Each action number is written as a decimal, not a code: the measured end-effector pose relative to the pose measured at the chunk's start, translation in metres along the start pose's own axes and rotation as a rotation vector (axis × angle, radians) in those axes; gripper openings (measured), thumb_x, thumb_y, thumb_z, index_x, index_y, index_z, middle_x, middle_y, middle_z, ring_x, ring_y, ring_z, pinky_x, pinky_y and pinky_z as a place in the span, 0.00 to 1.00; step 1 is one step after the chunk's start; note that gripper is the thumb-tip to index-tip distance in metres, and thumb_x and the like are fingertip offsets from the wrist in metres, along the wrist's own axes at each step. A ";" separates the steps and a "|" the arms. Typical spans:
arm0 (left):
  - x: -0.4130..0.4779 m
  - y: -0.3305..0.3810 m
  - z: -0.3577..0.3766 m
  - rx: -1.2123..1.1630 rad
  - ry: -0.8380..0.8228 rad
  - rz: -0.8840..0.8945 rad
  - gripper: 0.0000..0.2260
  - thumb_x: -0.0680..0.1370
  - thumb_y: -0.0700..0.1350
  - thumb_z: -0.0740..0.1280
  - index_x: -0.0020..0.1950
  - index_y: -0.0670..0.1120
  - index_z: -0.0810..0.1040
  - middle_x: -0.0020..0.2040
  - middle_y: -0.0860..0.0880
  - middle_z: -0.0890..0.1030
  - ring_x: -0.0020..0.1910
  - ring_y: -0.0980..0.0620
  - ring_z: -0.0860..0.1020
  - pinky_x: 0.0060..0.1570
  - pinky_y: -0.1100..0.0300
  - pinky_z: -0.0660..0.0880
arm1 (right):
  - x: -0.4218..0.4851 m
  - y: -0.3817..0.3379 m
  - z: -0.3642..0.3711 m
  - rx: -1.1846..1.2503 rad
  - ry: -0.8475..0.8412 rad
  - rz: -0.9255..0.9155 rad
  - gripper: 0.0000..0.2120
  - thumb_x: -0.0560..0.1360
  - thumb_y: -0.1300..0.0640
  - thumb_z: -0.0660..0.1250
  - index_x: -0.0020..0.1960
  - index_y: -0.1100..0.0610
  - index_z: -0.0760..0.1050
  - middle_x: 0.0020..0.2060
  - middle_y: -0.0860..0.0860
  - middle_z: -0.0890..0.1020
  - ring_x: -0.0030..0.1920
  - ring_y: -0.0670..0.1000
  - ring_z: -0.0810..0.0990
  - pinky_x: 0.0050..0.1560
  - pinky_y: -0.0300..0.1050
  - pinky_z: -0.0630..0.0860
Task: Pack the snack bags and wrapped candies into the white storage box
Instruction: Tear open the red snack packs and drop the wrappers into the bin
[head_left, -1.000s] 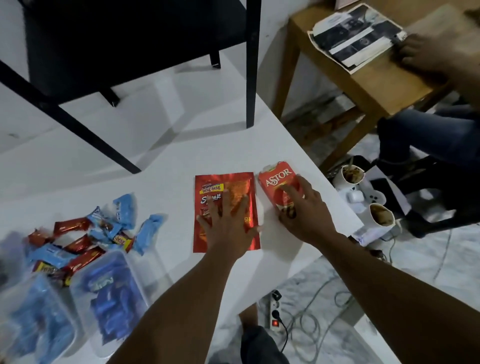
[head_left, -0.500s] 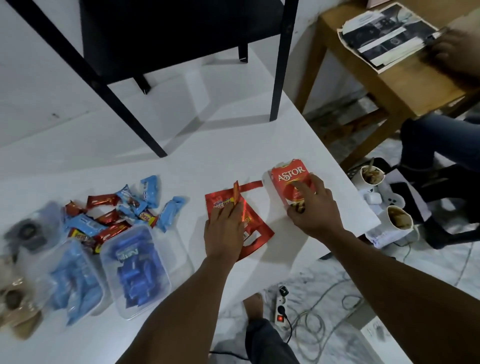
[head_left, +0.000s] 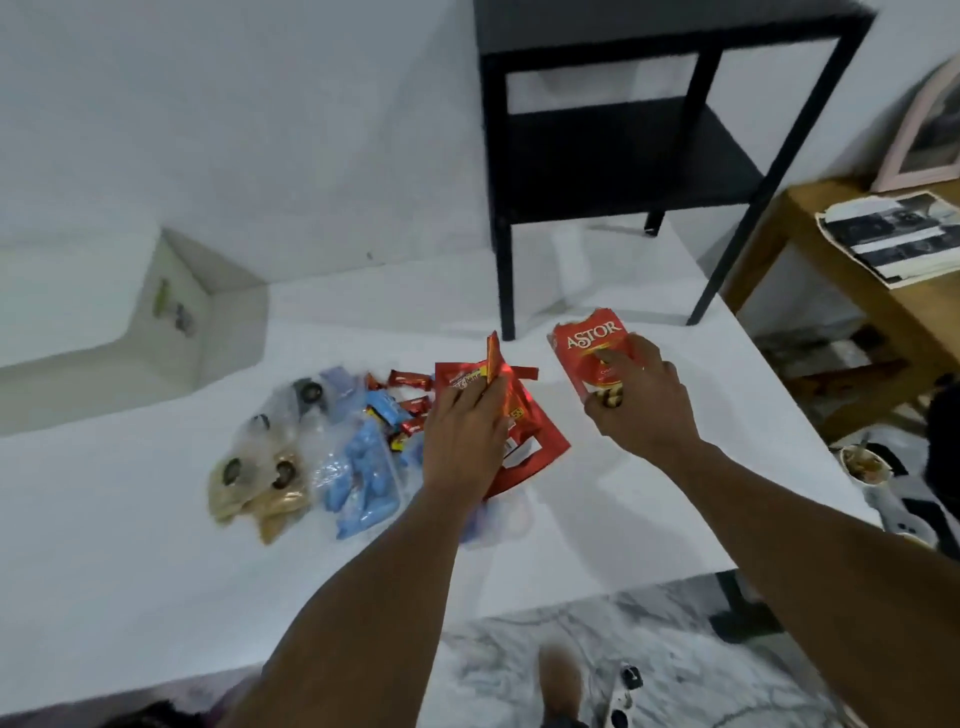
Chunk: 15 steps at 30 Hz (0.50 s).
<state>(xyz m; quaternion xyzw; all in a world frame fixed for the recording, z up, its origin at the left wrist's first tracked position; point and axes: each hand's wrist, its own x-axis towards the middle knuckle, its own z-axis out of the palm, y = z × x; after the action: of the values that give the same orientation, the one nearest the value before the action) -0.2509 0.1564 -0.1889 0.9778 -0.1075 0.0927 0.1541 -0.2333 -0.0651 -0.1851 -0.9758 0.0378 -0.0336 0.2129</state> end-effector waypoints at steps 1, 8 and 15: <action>-0.008 -0.019 -0.020 0.005 0.043 -0.021 0.21 0.78 0.48 0.68 0.72 0.50 0.73 0.68 0.47 0.78 0.63 0.43 0.76 0.58 0.48 0.76 | -0.001 -0.028 0.000 0.018 0.010 -0.045 0.31 0.68 0.48 0.74 0.69 0.49 0.70 0.72 0.54 0.68 0.58 0.64 0.75 0.57 0.60 0.77; -0.147 -0.196 -0.169 0.140 0.263 -0.308 0.22 0.77 0.49 0.69 0.71 0.50 0.74 0.67 0.48 0.79 0.62 0.42 0.76 0.52 0.49 0.76 | -0.056 -0.269 0.051 0.098 -0.072 -0.422 0.30 0.65 0.44 0.69 0.67 0.45 0.71 0.70 0.52 0.68 0.58 0.64 0.76 0.59 0.59 0.76; -0.396 -0.340 -0.255 0.333 0.372 -0.760 0.21 0.75 0.48 0.74 0.68 0.46 0.78 0.64 0.44 0.81 0.59 0.41 0.78 0.52 0.49 0.77 | -0.209 -0.500 0.152 0.176 -0.374 -0.840 0.31 0.67 0.39 0.68 0.68 0.43 0.69 0.72 0.50 0.67 0.61 0.60 0.75 0.61 0.57 0.75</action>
<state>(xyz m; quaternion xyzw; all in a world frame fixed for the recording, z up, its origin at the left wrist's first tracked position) -0.5872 0.6263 -0.1314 0.9260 0.3051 0.2196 0.0344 -0.3993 0.4698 -0.1246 -0.8741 -0.4024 0.0567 0.2662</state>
